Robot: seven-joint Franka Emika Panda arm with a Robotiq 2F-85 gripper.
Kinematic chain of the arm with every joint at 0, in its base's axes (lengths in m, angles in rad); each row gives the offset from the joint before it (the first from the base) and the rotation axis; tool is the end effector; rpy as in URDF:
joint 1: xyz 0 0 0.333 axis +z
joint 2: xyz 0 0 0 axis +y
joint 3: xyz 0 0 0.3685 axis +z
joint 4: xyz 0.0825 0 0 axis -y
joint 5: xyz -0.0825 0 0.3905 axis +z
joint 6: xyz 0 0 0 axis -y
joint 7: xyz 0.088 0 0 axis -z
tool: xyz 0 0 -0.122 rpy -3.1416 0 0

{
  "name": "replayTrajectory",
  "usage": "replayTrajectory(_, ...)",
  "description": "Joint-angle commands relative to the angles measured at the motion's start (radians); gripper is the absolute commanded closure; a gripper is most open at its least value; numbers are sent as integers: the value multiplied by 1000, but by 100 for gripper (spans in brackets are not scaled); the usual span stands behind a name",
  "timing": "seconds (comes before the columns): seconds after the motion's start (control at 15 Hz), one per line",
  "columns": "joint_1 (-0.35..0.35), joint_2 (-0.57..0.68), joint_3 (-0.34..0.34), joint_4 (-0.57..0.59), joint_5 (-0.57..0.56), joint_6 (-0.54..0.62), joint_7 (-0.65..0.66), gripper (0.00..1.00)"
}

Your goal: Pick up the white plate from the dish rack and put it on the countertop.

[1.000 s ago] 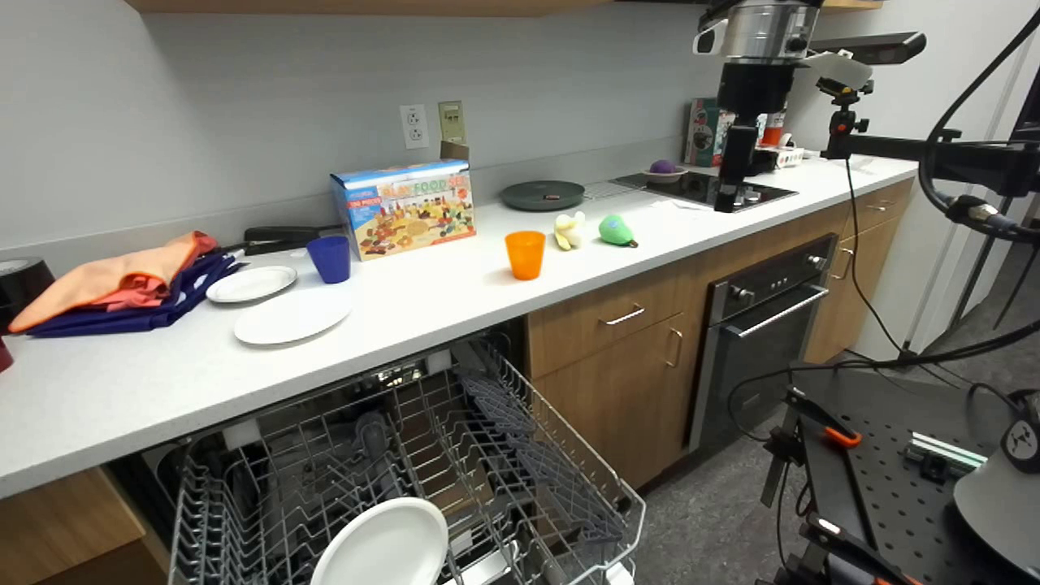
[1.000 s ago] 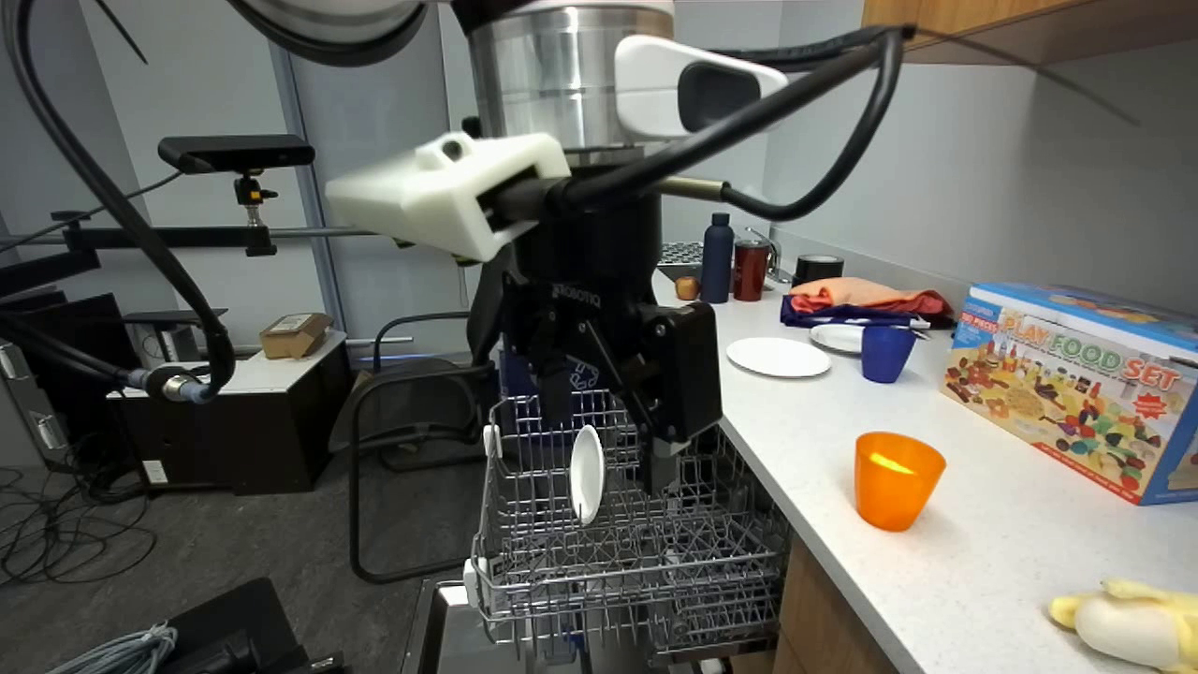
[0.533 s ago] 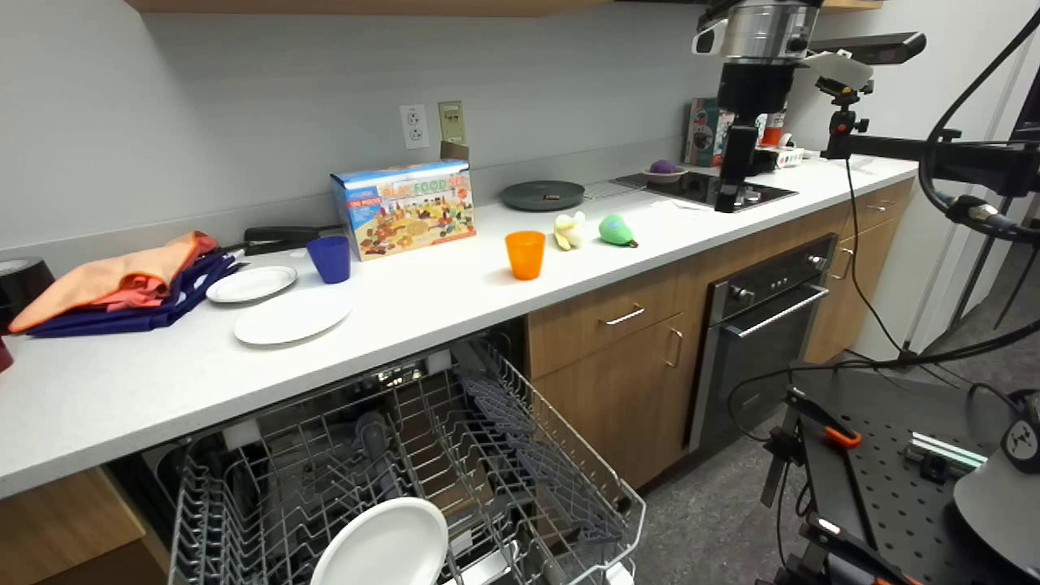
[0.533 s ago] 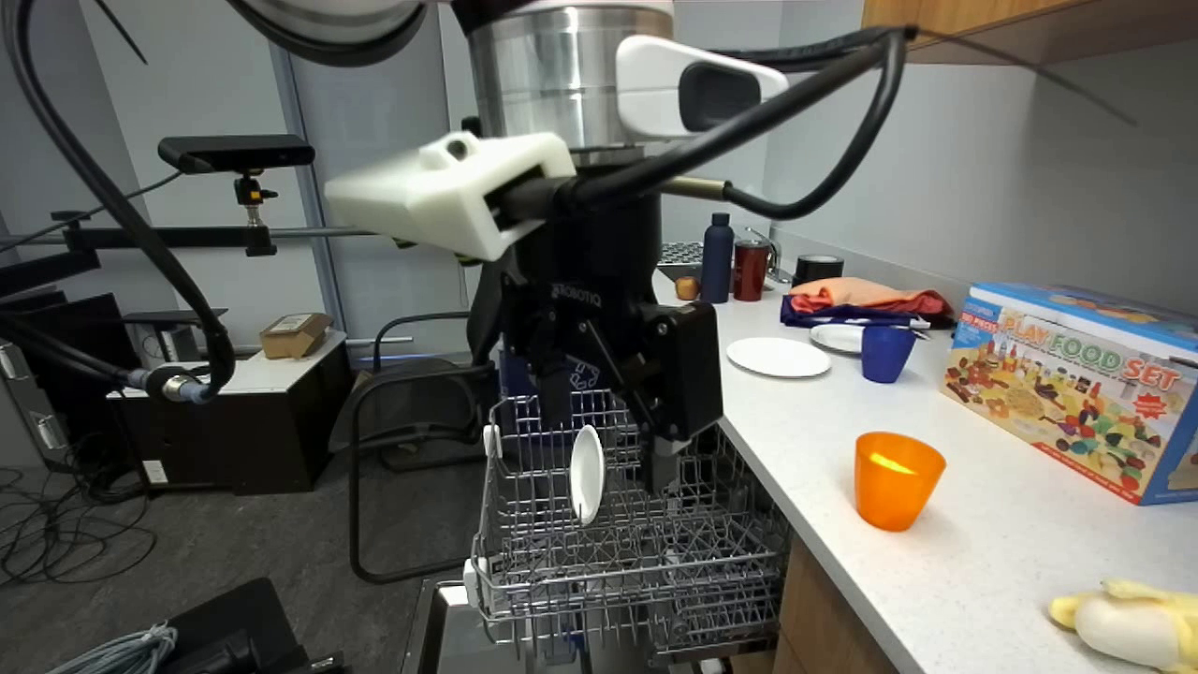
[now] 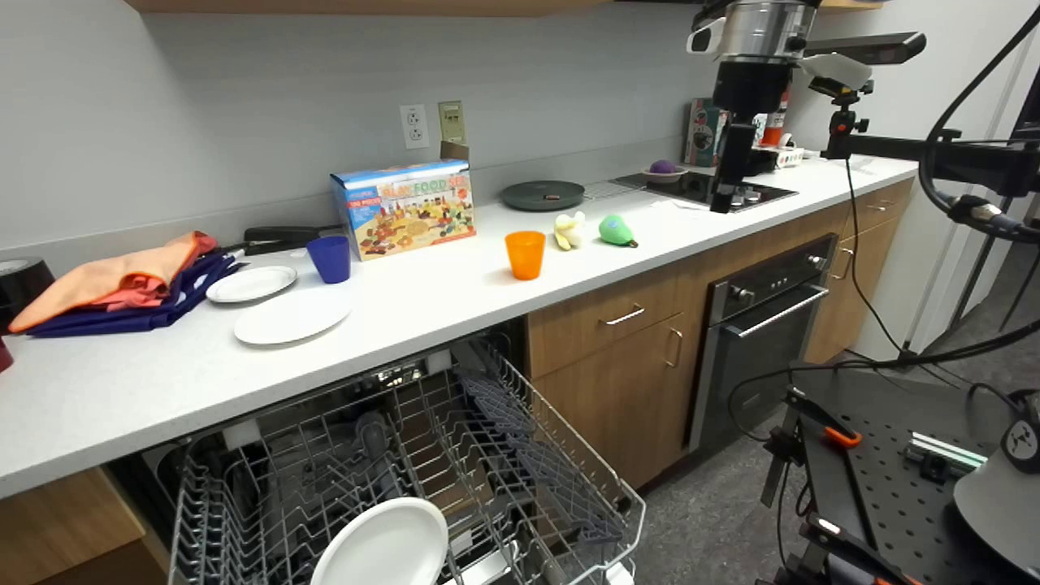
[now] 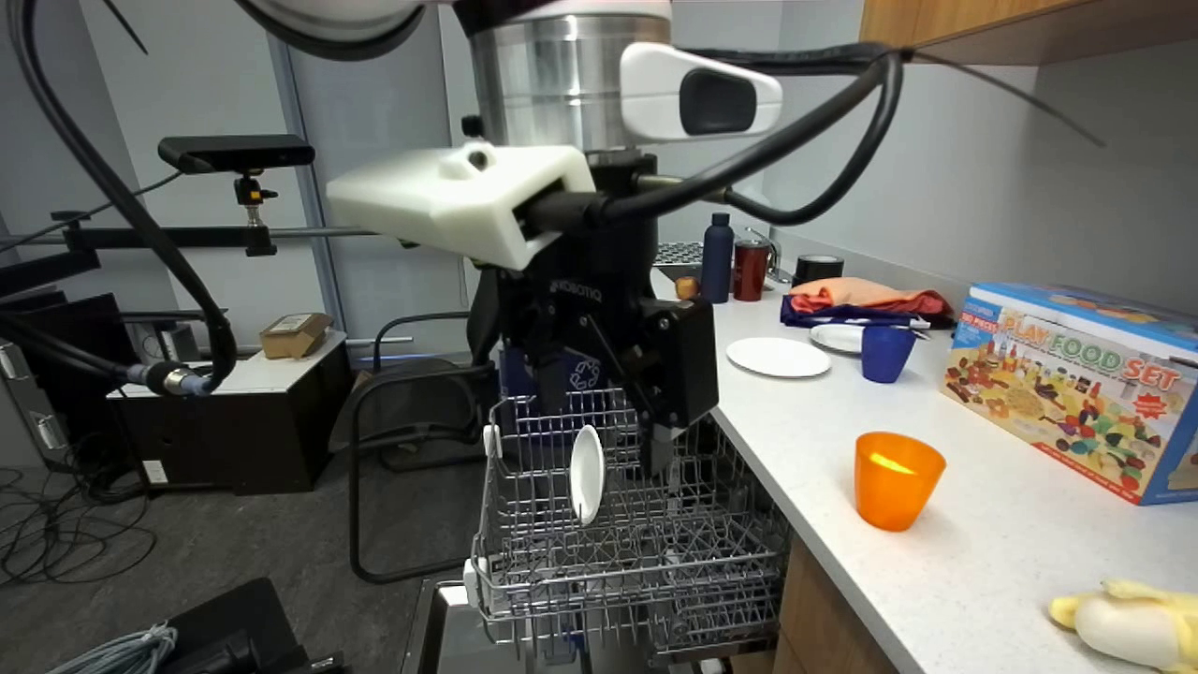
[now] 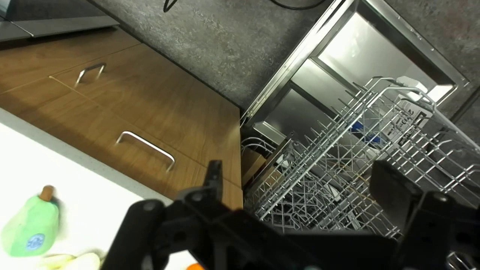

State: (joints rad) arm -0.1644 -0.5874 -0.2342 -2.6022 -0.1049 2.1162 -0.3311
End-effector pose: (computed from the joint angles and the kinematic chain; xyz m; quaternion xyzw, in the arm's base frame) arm 0.3230 -0.1478 0.4736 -0.9988 -0.0076 -0.0493 0.0018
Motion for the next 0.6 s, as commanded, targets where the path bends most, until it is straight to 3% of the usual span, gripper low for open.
replayTrajectory(0.0,21,-6,-24,-5,23,22,-37,0)
replayTrajectory(0.53,22,-5,-29,-3,-1,19,-108,0)
